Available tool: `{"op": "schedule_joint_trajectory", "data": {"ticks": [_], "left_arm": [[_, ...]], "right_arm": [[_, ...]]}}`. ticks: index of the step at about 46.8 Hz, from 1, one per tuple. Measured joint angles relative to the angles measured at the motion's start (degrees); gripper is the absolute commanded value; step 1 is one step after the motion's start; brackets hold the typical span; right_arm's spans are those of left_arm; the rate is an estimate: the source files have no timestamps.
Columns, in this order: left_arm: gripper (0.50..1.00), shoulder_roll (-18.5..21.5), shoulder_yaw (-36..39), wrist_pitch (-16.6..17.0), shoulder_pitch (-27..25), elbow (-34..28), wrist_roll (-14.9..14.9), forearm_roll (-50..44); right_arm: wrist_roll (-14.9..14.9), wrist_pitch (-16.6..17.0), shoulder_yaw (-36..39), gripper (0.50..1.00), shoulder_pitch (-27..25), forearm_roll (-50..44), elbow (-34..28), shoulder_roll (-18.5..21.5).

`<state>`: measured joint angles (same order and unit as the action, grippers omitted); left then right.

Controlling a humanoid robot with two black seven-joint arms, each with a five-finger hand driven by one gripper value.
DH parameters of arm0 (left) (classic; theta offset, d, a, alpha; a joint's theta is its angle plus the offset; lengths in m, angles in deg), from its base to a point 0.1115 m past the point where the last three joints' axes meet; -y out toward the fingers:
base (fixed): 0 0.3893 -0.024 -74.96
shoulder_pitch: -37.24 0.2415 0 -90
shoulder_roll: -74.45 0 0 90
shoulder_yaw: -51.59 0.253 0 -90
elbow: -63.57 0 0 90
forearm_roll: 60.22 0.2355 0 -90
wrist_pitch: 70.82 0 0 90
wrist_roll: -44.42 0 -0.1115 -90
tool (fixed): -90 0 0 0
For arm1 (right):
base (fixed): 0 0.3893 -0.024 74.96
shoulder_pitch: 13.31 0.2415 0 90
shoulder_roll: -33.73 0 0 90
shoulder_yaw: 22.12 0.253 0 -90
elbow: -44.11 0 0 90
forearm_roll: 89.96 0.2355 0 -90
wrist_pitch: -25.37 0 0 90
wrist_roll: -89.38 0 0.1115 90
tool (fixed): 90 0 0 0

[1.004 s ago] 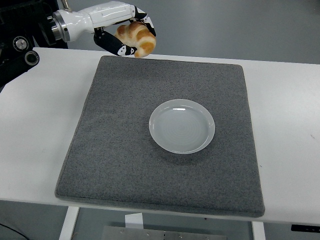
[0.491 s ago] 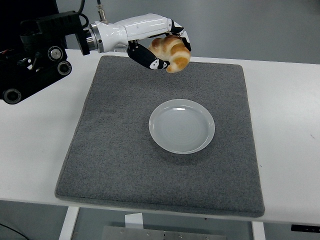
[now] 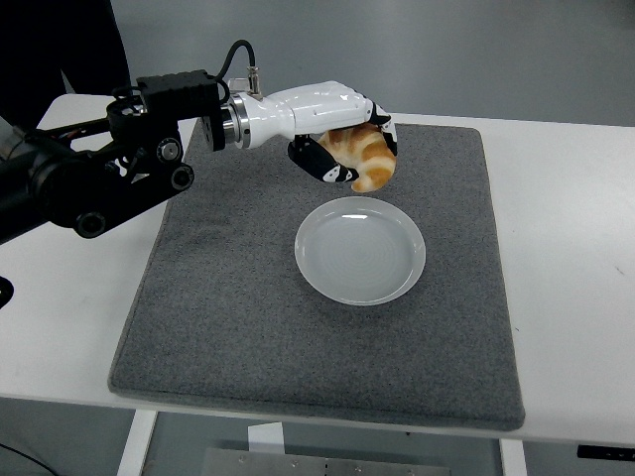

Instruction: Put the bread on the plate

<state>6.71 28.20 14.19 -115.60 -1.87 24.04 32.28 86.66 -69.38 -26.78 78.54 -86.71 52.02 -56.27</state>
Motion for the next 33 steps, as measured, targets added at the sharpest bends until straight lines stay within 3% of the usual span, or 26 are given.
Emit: {"op": "schedule_joint_trajectory", "data": {"ticks": [11,19,33], "left_arm": [[0.500,-4.21,0.11,0.01,3.50,3.21,0.09,4.58],[0.500,-4.76,1.97,0.34,4.62,3.83,0.09,6.31],[0.500,-4.95,7.69,5.95,5.81,6.73,0.08,7.41]], "right_arm": [[0.03,0.00,0.00,0.952,-0.01,0.00,0.00,0.00],[0.05,0.00,0.00,0.952,0.00,0.00,0.00,0.00],[0.01,0.00,0.00,0.952,-0.01,0.00,0.00,0.00]]}}
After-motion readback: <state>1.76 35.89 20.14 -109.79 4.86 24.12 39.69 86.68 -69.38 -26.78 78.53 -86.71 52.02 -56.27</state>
